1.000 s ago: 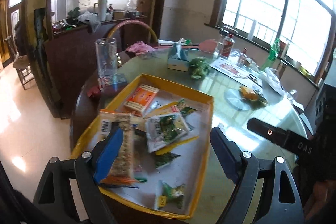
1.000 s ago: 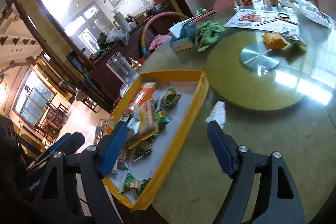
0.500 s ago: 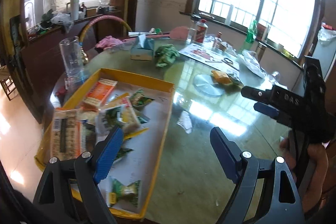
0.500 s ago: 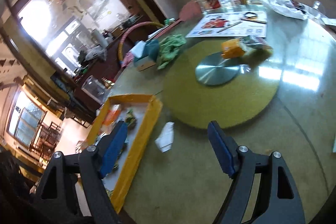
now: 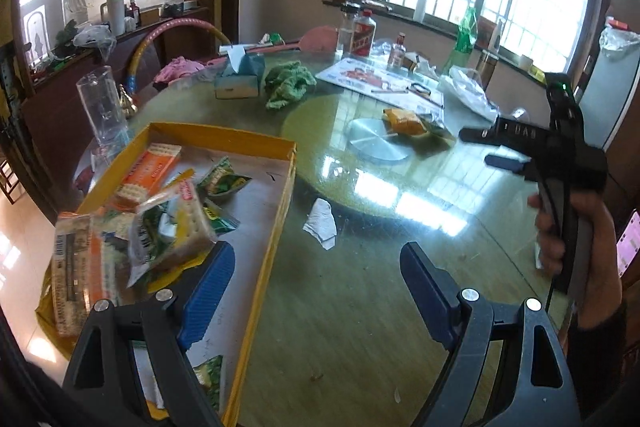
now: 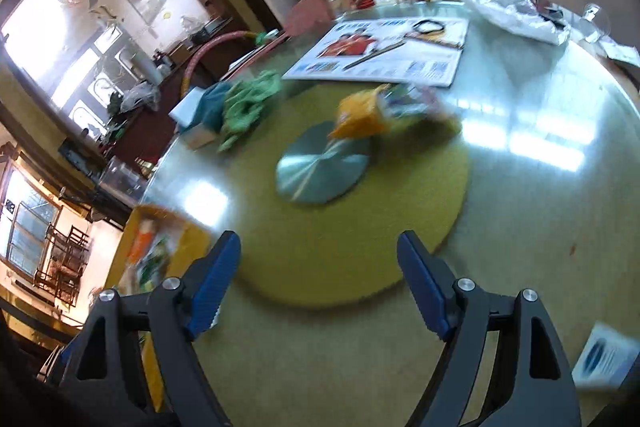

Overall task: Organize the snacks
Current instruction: 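Move both open tools back toward the snacks on the green mat, then grasp the white-blue snack bag on the mat with the right tool, then grasp the yellow cracker pack on the mat with the left tool, then carry the yellow cracker pack and white-blue bag over the yellow tray, then open both tools to release the snacks into the yellow tray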

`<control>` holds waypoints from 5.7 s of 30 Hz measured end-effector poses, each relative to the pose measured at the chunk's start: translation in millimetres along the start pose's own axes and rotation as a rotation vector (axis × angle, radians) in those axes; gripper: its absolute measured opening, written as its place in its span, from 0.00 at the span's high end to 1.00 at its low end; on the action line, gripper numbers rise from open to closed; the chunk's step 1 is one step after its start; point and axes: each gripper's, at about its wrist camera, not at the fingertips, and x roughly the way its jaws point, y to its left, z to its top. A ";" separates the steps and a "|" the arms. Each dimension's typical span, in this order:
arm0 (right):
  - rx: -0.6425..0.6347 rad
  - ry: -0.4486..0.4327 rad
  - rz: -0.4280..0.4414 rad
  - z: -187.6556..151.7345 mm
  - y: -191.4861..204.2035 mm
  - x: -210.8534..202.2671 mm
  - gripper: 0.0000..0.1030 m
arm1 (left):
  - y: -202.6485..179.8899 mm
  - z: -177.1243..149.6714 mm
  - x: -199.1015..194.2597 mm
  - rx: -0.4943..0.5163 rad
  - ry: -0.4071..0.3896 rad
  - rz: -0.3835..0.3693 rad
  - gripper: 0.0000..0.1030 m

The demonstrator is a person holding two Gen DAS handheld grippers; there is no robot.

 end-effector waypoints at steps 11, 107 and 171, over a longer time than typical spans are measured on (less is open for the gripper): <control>0.083 0.057 -0.052 71.2 -53.8 60.5 0.21 | -7.8 1.6 24.3 0.014 0.064 -0.036 0.18; 0.125 -0.099 -0.059 -47.0 -85.0 -31.1 0.85 | -139.4 28.3 177.2 0.246 0.211 0.057 0.54; -0.230 -0.039 -0.015 -201.0 265.3 -17.0 0.16 | 142.8 -31.8 -87.5 0.014 -0.170 0.333 0.19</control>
